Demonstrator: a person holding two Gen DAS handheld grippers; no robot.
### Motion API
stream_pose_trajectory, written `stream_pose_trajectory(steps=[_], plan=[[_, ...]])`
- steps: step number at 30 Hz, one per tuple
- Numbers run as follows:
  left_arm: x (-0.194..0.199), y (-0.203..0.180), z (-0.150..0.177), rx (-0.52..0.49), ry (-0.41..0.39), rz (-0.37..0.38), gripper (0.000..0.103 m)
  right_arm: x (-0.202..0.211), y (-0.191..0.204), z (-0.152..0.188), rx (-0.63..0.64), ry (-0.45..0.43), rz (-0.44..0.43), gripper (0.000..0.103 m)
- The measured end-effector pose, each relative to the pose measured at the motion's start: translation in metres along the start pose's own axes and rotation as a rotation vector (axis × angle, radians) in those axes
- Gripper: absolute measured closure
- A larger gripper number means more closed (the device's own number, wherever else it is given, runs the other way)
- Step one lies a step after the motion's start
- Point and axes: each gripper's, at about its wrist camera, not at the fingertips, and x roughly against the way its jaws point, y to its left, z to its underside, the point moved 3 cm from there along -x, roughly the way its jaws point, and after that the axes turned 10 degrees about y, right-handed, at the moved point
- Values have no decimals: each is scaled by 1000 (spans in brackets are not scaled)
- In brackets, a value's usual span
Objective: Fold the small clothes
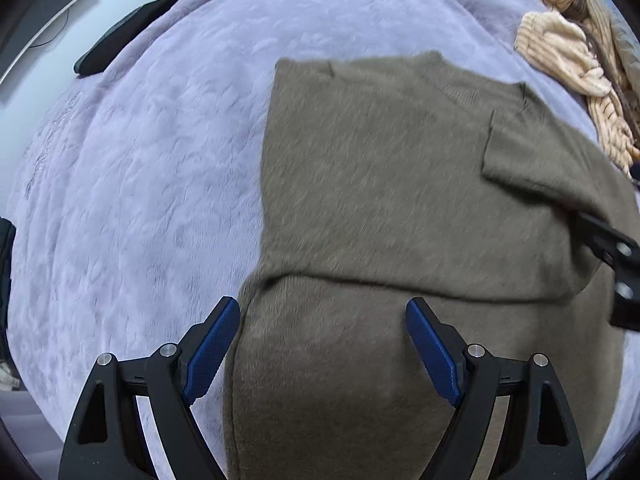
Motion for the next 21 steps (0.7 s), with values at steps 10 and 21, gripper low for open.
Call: stream_pose_trajectory(steps=[10, 21], plan=[[-26, 14, -13, 93, -9, 2, 17, 6, -86, -5, -334, -124, -257, 90], [-24, 37, -11, 86, 7, -11, 17, -90, -176, 132, -982, 105, -642, 57]])
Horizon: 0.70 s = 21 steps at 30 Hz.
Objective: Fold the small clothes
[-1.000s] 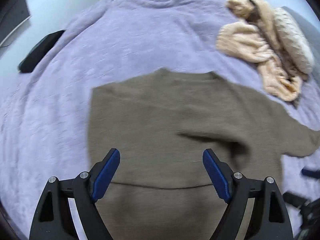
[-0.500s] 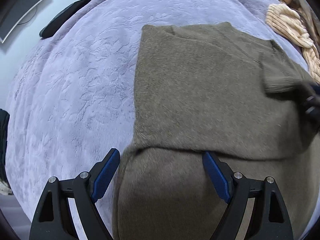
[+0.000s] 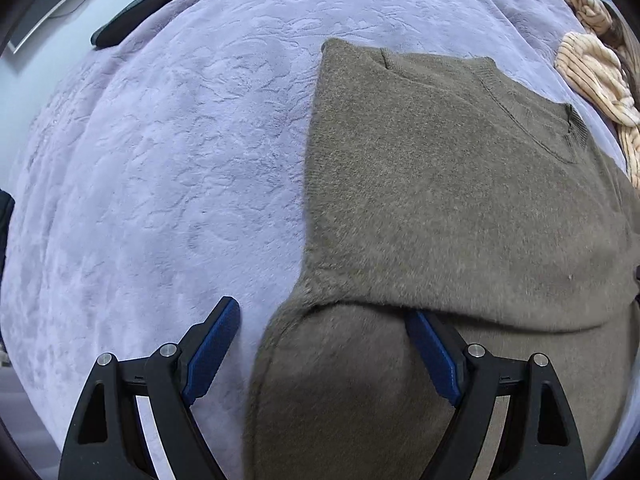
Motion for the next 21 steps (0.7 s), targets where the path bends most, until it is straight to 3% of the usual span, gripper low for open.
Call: stream_pose_trajectory(steps=[3, 6, 9, 11, 13, 17, 21], plan=[[11, 12, 9, -19, 7, 4, 17, 22, 2, 20, 22, -19, 20, 56], [17, 22, 13, -24, 6, 10, 17, 34, 32, 25, 138, -19, -42, 55], [5, 19, 9, -26, 34, -6, 17, 17, 107, 17, 382, 55, -85, 54], [-5, 16, 6, -10, 44, 8, 17, -7, 165, 18, 554, 123, -114, 46], [-9, 13, 2, 3, 28, 19, 17, -37, 228, 22, 732, 181, -122, 46], [-11, 15, -1, 30, -7, 35, 17, -93, 312, 31, 932, 261, -84, 46], [-15, 23, -6, 54, -25, 64, 17, -122, 358, 37, 1048, 292, -34, 46]])
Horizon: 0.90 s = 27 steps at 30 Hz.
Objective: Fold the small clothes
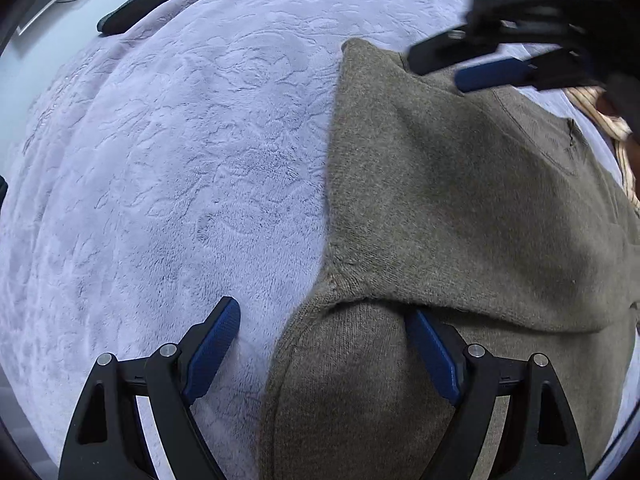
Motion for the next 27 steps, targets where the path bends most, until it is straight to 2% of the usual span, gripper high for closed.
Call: stream_pose_trajectory(steps=[5, 9, 11, 16, 18, 22, 24, 27], plan=[[-1, 5, 4, 13, -4, 26, 17, -19, 18, -28, 95, 60, 22, 46], [-4, 16, 2, 23, -2, 43, 17, -31, 14, -34, 82, 123, 11, 49], [-2, 22, 0, 36, -6, 50, 17, -34, 12, -33, 65, 158, -14, 91], [12, 48, -3, 117, -64, 23, 17, -21, 33, -43, 83, 107, -84, 91], [4, 58, -4, 141, -41, 25, 17, -24, 42, -55, 79, 95, -103, 91], [4, 67, -3, 124, -36, 20, 17, -48, 46, -58, 50, 123, 1, 91], [11, 70, 0, 106, -43, 7, 17, -48, 40, -52, -3, 118, 17, 86], [21, 82, 9, 96, -43, 18, 17, -21, 29, -28, -63, 60, -22, 71]])
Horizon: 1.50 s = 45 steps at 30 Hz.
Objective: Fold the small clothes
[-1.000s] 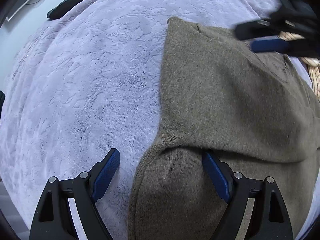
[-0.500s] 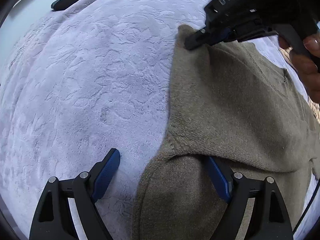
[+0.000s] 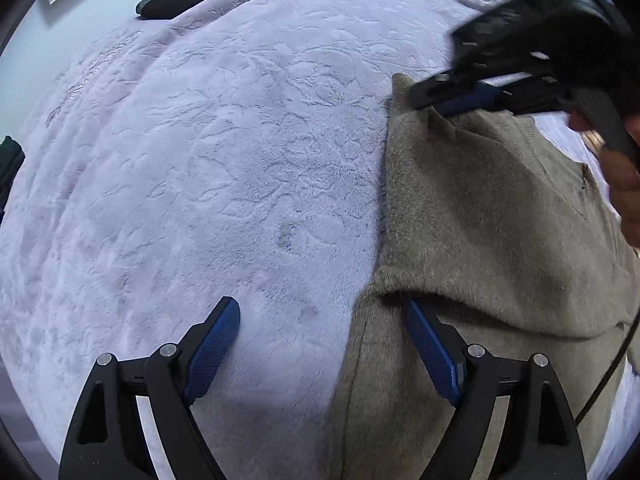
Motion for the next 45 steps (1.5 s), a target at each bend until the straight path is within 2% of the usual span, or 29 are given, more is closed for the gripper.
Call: stream_pose_trajectory(steps=[2, 6, 11, 14, 17, 20, 23, 26, 27, 29, 31, 36, 39, 45], plan=[[4, 7, 4, -7, 11, -4, 17, 17, -9, 24, -31, -22, 6, 66], [13, 14, 6, -18, 21, -7, 17, 41, -39, 91, -134, -41, 44, 65], [27, -8, 11, -37, 23, -12, 17, 55, -84, 185, -339, -49, 69, 65], [22, -32, 19, -91, 60, -17, 17, 54, -110, 238, -472, -61, 112, 64], [1, -47, 38, -149, 109, -100, 17, 42, -136, 282, -590, -21, 156, 63], [0, -42, 52, -158, 113, -100, 17, 47, -146, 324, -644, -28, 145, 62], [11, -36, 64, -182, 124, -154, 17, 49, -147, 364, -679, -21, 133, 53], [27, -34, 75, -181, 133, -178, 17, 50, -142, 400, -716, -18, 100, 52], [34, -36, 79, -180, 135, -181, 17, 50, -139, 408, -722, -20, 95, 52], [45, -43, 89, -186, 140, -171, 17, 51, -132, 426, -732, -20, 99, 45], [54, -57, 103, -204, 147, -155, 17, 52, -125, 439, -744, -27, 81, 44], [67, -114, 135, -298, 184, -99, 17, 47, -111, 478, -786, -58, 22, 44], [72, -151, 154, -331, 214, -51, 17, 60, -121, 496, -812, -78, -5, 41], [91, -223, 182, -417, 222, 8, 17, 73, -131, 512, -870, -138, -63, 41]])
